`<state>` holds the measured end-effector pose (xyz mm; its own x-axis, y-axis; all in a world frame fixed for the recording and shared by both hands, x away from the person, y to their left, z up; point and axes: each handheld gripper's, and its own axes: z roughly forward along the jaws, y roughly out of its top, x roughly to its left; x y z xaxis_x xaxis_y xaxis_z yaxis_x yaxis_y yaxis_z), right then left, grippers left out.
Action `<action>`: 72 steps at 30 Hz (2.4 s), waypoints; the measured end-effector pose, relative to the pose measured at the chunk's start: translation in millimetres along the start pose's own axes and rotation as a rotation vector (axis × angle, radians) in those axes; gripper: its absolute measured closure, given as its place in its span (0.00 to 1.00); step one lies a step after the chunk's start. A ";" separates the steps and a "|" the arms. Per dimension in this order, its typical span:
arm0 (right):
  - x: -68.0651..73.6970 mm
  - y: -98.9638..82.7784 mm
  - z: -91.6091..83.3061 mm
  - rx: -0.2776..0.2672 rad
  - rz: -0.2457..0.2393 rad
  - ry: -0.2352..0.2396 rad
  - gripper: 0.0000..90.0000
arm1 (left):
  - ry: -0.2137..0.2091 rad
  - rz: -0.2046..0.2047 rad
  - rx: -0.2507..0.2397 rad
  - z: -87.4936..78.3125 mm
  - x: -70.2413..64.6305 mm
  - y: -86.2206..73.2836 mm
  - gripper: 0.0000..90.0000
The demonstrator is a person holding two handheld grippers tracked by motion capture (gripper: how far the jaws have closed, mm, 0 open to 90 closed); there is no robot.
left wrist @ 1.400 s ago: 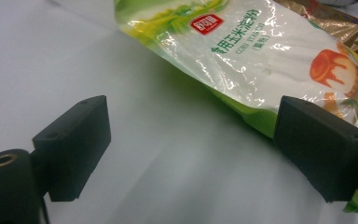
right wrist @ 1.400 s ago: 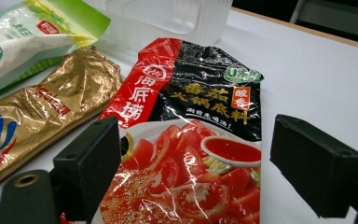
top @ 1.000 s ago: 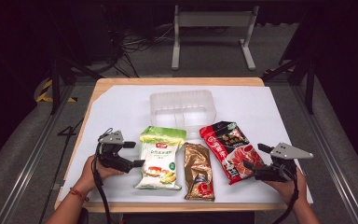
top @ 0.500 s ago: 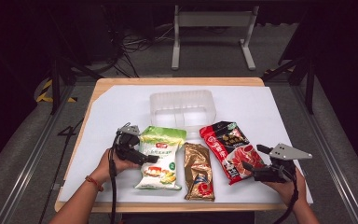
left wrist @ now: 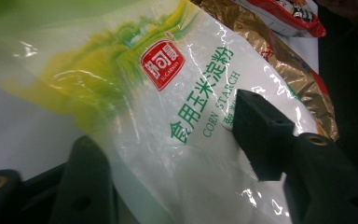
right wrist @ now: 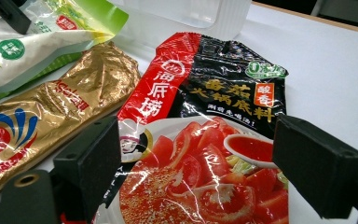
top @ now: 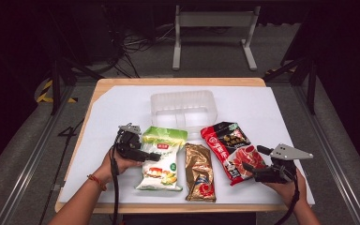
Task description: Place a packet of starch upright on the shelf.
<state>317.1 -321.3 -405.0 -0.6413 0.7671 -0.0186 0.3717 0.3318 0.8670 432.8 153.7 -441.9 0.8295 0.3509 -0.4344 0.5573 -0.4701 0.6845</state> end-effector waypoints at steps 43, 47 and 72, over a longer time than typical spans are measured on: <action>-2.8 -2.2 -3.8 -0.009 0.002 -0.017 0.18 | 0.159 0.239 -0.384 -53.3 -76.3 1.1 1.00; -3.0 -2.4 -3.8 -0.009 0.004 -0.019 0.18 | 0.170 0.271 -0.407 -55.4 -84.3 3.9 1.00; -4.5 -4.3 -2.7 -0.007 0.023 -0.025 0.19 | 0.308 0.146 -0.660 -72.9 -82.0 59.5 1.00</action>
<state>316.6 -327.6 -407.3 -0.6154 0.7882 -0.0112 0.3814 0.3102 0.8708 395.3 156.0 -322.9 0.7918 0.5790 -0.1945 0.2240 0.0210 0.9744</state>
